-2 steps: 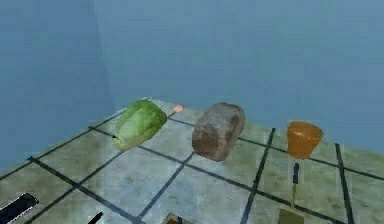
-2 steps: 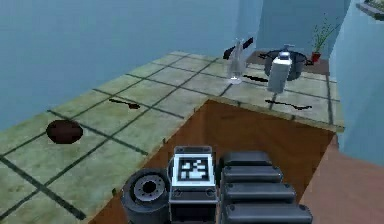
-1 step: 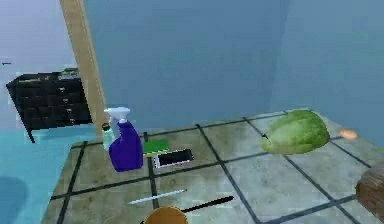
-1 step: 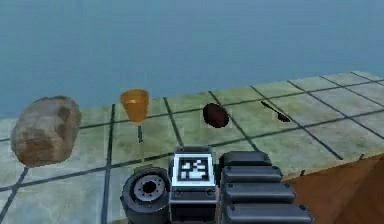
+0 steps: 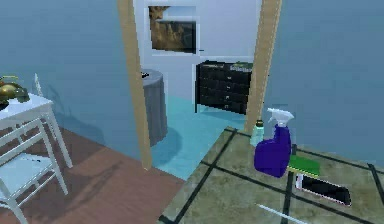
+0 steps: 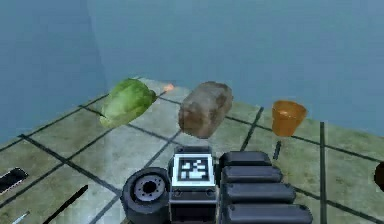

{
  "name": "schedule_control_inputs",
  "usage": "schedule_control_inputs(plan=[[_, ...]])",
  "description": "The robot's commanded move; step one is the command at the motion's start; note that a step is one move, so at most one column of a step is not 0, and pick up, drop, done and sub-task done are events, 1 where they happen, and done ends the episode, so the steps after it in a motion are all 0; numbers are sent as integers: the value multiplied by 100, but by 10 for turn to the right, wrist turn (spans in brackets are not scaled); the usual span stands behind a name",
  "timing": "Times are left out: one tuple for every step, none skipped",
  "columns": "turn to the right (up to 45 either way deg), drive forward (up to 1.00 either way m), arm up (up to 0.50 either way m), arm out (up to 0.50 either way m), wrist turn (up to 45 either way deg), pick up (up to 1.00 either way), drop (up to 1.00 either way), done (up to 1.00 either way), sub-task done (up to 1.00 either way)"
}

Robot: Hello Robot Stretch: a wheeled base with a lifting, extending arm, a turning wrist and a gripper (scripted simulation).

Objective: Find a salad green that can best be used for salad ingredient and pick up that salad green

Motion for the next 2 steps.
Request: schedule_control_inputs(plan=[[-150,0,0,0,0,0,0,0,0],[0,0,0,36,0,0,0,0,0]])
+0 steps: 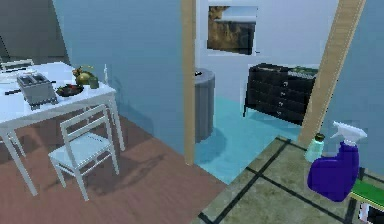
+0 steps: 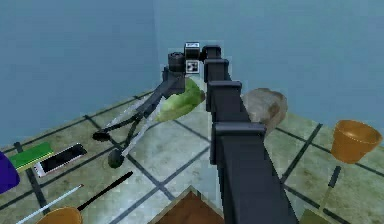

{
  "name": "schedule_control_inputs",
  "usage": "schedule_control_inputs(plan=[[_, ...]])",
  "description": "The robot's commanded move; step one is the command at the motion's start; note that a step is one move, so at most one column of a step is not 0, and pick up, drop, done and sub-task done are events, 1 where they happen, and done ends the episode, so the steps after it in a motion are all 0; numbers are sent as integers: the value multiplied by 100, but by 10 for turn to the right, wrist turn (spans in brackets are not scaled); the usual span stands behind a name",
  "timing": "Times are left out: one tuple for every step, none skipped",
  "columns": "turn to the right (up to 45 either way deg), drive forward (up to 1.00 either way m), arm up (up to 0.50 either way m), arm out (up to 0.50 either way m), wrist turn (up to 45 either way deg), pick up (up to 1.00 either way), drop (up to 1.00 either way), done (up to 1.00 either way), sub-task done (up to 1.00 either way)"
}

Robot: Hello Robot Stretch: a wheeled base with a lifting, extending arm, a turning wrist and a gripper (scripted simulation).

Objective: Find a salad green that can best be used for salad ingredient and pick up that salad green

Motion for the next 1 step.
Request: schedule_control_inputs(plan=[[0,0,0,0,450,0,0,0,0]])
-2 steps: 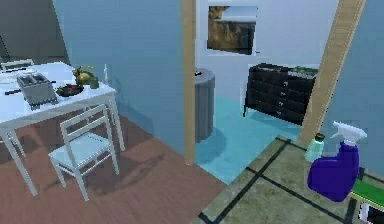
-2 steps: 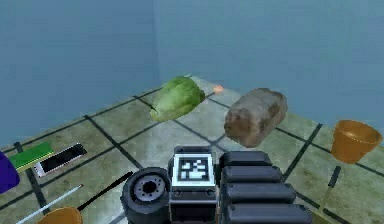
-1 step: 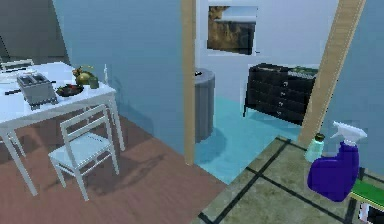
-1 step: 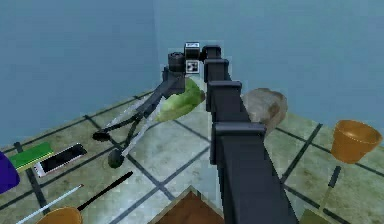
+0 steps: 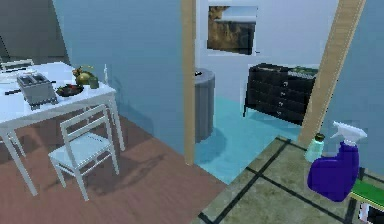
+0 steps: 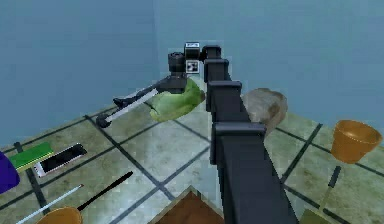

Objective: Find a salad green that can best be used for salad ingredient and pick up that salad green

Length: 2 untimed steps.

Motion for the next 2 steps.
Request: schedule_control_inputs(plan=[[0,0,0,0,450,0,0,0,0],[0,0,0,0,120,0,0,0,0]])
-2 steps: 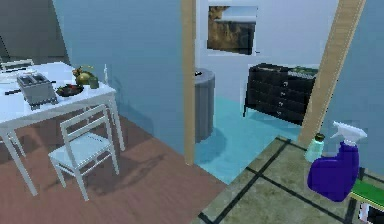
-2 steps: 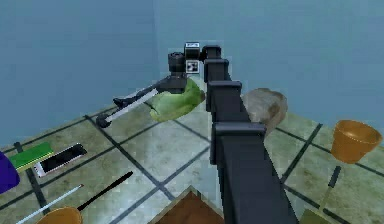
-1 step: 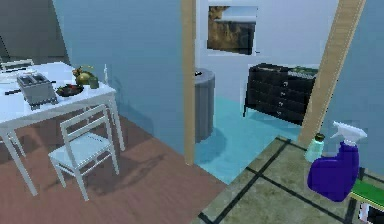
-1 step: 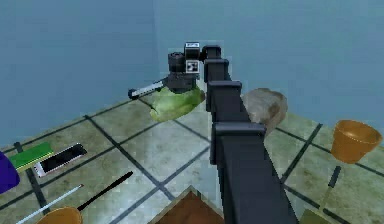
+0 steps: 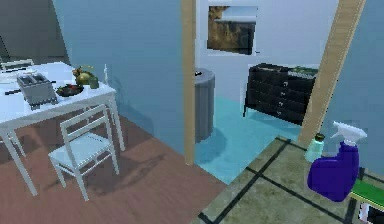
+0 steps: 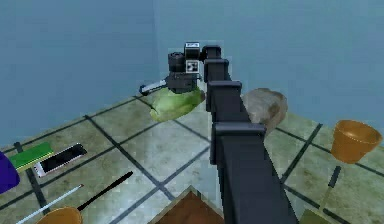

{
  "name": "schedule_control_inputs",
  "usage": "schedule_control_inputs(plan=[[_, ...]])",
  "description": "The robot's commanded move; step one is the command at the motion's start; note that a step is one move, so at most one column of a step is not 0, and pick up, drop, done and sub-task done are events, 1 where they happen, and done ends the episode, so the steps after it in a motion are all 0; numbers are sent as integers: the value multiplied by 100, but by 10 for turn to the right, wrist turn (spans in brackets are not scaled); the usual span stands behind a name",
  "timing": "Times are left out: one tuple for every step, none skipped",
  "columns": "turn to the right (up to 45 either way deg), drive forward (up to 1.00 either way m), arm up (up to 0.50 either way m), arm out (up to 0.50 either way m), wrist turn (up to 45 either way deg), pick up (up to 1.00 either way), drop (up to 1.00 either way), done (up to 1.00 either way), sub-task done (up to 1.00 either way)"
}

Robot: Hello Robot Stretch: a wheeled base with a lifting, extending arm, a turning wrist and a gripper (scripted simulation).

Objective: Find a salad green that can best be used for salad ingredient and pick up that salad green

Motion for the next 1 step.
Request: schedule_control_inputs(plan=[[0,0,-10,0,0,0,0,0,0]])
